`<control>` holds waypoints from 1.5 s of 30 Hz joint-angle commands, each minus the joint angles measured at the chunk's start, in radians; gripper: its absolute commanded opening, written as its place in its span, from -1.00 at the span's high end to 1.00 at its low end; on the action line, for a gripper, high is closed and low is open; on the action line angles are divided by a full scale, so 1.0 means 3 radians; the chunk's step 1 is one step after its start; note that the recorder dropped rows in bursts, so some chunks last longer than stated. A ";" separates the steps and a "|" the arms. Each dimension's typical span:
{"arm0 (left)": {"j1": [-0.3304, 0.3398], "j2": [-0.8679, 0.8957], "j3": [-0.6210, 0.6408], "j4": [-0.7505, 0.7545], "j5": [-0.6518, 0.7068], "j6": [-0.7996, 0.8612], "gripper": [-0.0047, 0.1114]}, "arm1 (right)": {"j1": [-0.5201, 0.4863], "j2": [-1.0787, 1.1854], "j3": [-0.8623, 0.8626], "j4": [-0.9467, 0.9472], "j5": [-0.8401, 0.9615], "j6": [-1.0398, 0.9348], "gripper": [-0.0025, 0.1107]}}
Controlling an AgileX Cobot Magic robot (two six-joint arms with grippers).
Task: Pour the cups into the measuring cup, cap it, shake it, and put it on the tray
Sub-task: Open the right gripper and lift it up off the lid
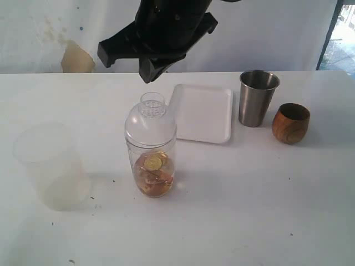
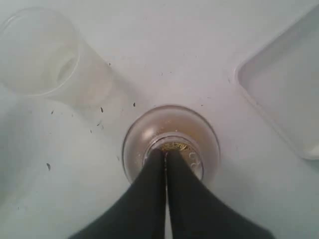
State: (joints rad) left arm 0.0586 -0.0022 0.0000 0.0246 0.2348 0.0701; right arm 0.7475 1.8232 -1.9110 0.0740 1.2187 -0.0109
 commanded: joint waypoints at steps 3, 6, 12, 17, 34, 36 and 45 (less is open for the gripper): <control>-0.0002 0.0007 0.0000 -0.0032 -0.0011 -0.0006 0.92 | 0.0006 0.0154 0.0056 0.0016 0.0008 -0.0040 0.96; -0.0002 0.0007 0.0000 -0.0032 -0.0011 -0.0006 0.92 | 0.0006 0.0175 0.0056 0.0016 0.0008 -0.0040 0.96; -0.0002 0.0007 0.0000 -0.0032 -0.0011 -0.0006 0.92 | 0.0006 0.0179 0.0056 0.0091 0.0008 -0.0040 0.96; -0.0002 0.0007 0.0000 -0.0032 -0.0011 -0.0006 0.92 | 0.0006 0.0251 0.0056 0.0152 0.0008 -0.0063 0.96; -0.0002 0.0007 0.0000 -0.0032 -0.0011 -0.0006 0.92 | 0.0006 0.0309 0.0050 0.0161 0.0008 -0.0125 0.96; -0.0002 0.0007 0.0000 -0.0032 -0.0011 -0.0006 0.92 | 0.0006 0.0262 0.0050 0.0152 0.0008 -0.0125 0.96; -0.0002 0.0007 0.0000 -0.0032 -0.0011 -0.0006 0.92 | 0.0006 0.0335 0.0057 0.0224 0.0008 -0.0125 0.96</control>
State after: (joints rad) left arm 0.0586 -0.0022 0.0000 0.0246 0.2348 0.0701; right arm 0.7475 1.8954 -1.8979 0.1340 1.2174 -0.0372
